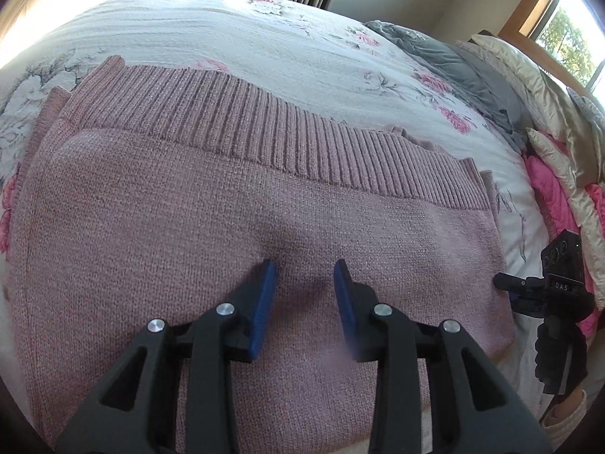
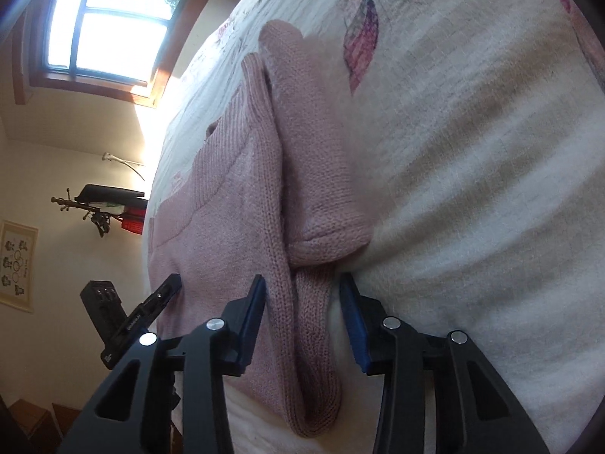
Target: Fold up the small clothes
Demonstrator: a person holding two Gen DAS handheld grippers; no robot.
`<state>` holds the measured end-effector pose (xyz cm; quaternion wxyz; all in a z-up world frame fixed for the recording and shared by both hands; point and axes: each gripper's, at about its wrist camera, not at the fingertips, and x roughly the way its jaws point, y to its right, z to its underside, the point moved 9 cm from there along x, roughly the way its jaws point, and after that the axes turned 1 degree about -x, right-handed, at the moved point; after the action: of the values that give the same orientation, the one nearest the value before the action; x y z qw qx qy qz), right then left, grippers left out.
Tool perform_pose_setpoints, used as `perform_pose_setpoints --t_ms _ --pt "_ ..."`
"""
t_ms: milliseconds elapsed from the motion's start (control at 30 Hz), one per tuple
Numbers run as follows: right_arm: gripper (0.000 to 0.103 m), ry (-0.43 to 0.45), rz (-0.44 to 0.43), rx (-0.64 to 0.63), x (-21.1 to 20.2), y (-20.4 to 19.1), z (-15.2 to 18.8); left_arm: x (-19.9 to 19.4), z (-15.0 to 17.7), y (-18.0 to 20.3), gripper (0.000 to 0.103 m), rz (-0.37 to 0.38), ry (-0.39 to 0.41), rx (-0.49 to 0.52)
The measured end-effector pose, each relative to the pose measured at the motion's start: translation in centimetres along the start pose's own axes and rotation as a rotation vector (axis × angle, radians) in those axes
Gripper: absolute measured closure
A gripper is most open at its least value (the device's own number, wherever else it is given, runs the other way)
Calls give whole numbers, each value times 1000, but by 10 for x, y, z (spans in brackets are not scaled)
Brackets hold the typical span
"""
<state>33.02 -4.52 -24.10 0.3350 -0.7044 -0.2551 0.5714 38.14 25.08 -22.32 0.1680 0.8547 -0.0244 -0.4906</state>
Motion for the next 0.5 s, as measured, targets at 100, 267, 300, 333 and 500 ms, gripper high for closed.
perform_pose_setpoints --t_ms 100,267,300,333,500 --pt "62 7 -8 10 7 -1 -5 2 0 -3 70 19 -6 -19" --pt "75 27 -34 31 11 -2 -11 4 1 -3 70 12 -2 -6" --pt "76 30 -39 40 12 -1 -12 5 1 -2 70 10 -2 -2" --pt "78 34 -48 49 14 -1 -13 6 1 -2 70 10 -3 -1" --pt "80 49 -29 32 14 -1 -12 6 1 -4 70 24 -7 -16"
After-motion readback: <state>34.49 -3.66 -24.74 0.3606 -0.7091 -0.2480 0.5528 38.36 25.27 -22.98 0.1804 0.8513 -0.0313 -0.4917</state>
